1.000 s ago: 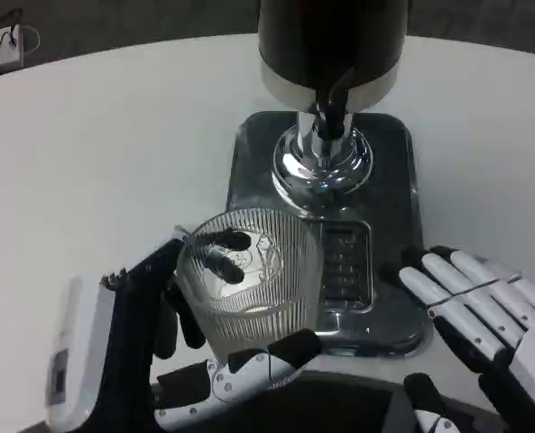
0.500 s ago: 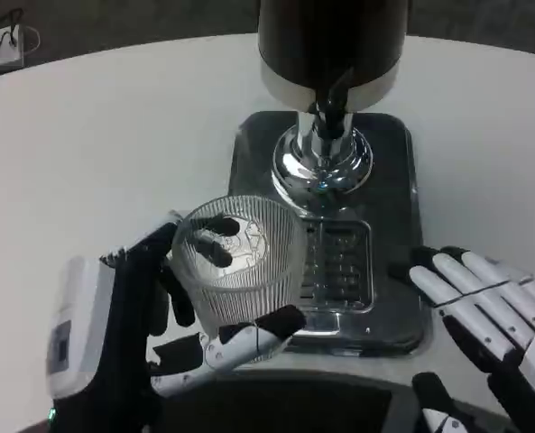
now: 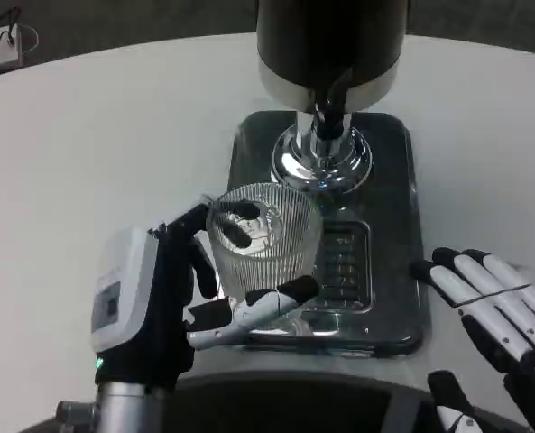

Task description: Grasp the cup under the faucet to collect the drink, then remove the cup.

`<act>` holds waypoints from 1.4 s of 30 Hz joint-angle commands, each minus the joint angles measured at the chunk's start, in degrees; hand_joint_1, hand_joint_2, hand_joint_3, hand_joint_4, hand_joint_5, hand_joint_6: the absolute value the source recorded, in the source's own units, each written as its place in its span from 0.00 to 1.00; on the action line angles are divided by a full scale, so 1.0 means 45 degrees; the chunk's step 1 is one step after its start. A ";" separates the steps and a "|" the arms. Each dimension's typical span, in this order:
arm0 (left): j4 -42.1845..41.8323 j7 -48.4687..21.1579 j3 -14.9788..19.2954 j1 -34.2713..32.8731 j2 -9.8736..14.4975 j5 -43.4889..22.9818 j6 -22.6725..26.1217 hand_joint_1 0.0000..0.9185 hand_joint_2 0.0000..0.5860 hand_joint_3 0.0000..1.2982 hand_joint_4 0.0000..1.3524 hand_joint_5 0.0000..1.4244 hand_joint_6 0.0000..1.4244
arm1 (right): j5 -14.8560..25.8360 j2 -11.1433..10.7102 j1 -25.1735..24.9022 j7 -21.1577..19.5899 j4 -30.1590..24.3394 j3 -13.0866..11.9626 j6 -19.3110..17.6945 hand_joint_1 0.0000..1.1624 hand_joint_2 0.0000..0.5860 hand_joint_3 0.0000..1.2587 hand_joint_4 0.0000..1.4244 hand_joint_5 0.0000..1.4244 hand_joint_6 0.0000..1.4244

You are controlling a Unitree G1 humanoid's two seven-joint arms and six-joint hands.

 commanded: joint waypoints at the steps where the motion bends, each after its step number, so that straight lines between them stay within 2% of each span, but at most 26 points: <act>1: 0.1314 0.0768 -0.0156 -0.1184 0.0195 0.0132 -0.0180 0.86 0.00 0.79 0.79 0.81 0.94 | 0.0095 0.0032 0.0280 -0.0116 -0.0072 -0.0374 -0.0010 0.15 0.94 0.10 0.06 0.07 0.11; 6: 0.2912 0.1416 -0.0536 -0.2380 0.0330 0.0277 -0.0313 0.86 0.00 0.79 0.79 0.81 0.93 | 0.0238 0.0074 0.0440 -0.0142 -0.0071 -0.0686 -0.0049 0.15 0.94 0.10 0.06 0.07 0.11; 14: 0.5526 0.2532 -0.1223 -0.3990 0.0511 0.0520 -0.0616 0.86 0.00 0.79 0.79 0.80 0.93 | 0.0361 0.0123 0.0652 -0.0131 -0.0133 -0.0889 -0.0136 0.15 0.94 0.10 0.06 0.08 0.11; 22: 0.7496 0.3365 -0.1878 -0.5086 0.0384 0.0600 -0.0634 0.87 0.00 0.79 0.78 0.80 0.93 | 0.0467 0.0171 0.0725 -0.0086 -0.0204 -0.1038 -0.0081 0.15 0.94 0.11 0.06 0.08 0.11; 27: 0.8118 0.3457 -0.2256 -0.5427 0.0480 0.0570 -0.0569 0.82 0.00 0.76 0.71 0.74 0.88 | 0.0535 0.0230 0.0837 -0.0067 -0.0250 -0.1119 -0.0072 0.15 0.94 0.11 0.06 0.08 0.11; 29: 0.8098 0.3456 -0.2364 -0.5413 0.0504 0.0603 -0.0484 0.79 0.00 0.71 0.66 0.71 0.85 | 0.0546 0.0249 0.0866 -0.0060 -0.0251 -0.1121 -0.0066 0.15 0.92 0.11 0.06 0.09 0.12; 31: 0.8055 0.3394 -0.2439 -0.5376 0.0539 0.0576 -0.0398 0.73 0.00 0.63 0.59 0.66 0.77 | 0.0550 0.0267 0.0870 -0.0059 -0.0253 -0.1113 -0.0060 0.15 0.92 0.11 0.06 0.09 0.12; 33: 0.7965 0.3296 -0.2487 -0.5308 0.0590 0.0525 -0.0341 0.61 0.05 0.54 0.50 0.60 0.69 | 0.0561 0.0273 0.0839 -0.0043 -0.0244 -0.1084 -0.0054 0.15 0.92 0.11 0.06 0.09 0.12; 35: 0.7738 0.3204 -0.2487 -0.5149 0.0649 0.0446 -0.0352 0.44 0.11 0.43 0.41 0.54 0.59 | 0.0565 0.0272 0.0789 -0.0019 -0.0229 -0.1042 -0.0044 0.14 0.92 0.11 0.06 0.09 0.12; 37: 0.7516 0.3135 -0.2481 -0.5000 0.0698 0.0396 -0.0360 0.35 0.11 0.31 0.28 0.44 0.46 | 0.0567 0.0278 0.0731 0.0015 -0.0206 -0.0977 -0.0025 0.14 0.92 0.11 0.06 0.09 0.13; 39: 0.7302 0.3065 -0.2469 -0.4858 0.0746 0.0365 -0.0325 0.29 0.11 0.21 0.18 0.34 0.33 | 0.0559 0.0288 0.0686 0.0040 -0.0193 -0.0915 -0.0012 0.14 0.92 0.11 0.06 0.09 0.13; 42: 0.7104 0.2917 -0.2440 -0.4731 0.0805 0.0298 -0.0278 0.26 0.11 0.14 0.10 0.29 0.26 | 0.0539 0.0301 0.0643 0.0057 -0.0191 -0.0846 -0.0004 0.14 0.92 0.11 0.06 0.09 0.13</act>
